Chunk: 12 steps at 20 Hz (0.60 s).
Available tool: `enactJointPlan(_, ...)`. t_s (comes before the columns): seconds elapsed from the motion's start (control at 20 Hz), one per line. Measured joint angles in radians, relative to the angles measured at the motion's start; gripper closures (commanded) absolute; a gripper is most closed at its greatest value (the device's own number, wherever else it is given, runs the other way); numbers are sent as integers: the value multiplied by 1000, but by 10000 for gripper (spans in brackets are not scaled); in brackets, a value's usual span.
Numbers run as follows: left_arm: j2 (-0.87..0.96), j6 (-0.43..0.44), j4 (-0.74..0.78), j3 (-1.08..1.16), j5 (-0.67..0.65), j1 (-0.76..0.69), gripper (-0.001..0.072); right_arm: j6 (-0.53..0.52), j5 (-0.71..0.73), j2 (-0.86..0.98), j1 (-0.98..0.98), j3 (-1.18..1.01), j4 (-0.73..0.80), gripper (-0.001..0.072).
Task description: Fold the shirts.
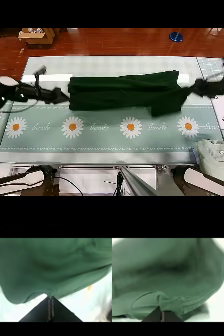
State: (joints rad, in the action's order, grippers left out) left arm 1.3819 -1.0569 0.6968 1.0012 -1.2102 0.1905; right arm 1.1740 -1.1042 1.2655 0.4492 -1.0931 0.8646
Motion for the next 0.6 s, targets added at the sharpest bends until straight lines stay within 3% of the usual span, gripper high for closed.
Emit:
enactJointPlan(0.25,78,-24,-14,140,141,-10,682,6,197,141,-107,-158,-51,680)
enactJointPlan(0.6,317,-40,-55,338,196,-15,682,49,420,424,-212,-344,-69,679)
